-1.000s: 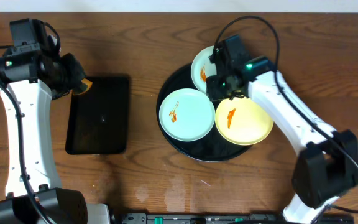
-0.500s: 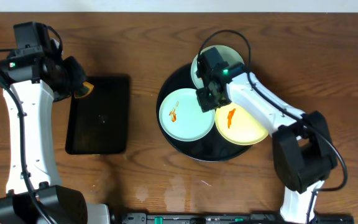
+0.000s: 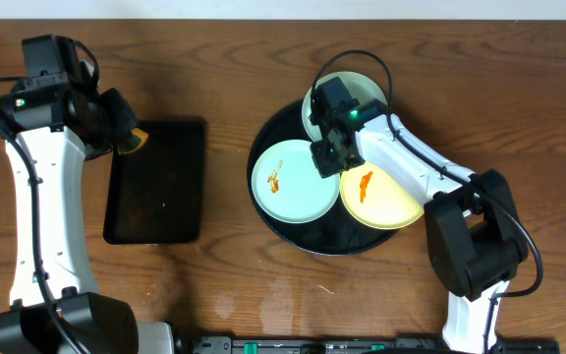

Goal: Clean dirty plates on tray and stack at the side
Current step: 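Grip the pale green plate rim with the right gripper to steady it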

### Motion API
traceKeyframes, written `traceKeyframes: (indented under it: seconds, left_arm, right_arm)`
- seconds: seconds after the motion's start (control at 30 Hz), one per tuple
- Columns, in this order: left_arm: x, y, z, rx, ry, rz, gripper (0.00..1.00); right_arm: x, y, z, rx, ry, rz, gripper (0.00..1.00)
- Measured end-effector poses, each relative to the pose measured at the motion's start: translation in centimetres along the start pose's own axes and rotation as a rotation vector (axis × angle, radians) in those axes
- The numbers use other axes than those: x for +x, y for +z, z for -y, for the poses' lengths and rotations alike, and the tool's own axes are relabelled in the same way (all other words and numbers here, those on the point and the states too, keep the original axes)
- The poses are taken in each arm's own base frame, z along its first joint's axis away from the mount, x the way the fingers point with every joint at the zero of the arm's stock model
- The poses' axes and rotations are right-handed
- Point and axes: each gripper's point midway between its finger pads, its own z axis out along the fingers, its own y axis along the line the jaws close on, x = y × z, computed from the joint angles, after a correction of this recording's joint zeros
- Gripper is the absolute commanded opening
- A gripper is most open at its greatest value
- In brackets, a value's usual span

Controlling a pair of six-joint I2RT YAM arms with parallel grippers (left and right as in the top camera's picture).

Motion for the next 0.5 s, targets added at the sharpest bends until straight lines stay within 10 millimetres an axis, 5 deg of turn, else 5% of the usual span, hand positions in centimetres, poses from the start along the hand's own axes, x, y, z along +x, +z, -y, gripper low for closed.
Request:
traceKeyframes:
  seconds: [0.5]
  left_arm:
    - [0.0,0.0,0.0,0.000,0.000,0.000,0.08]
  right_arm:
    - [0.4,1.3,0.3,0.004,-0.021,0.016,0.36]
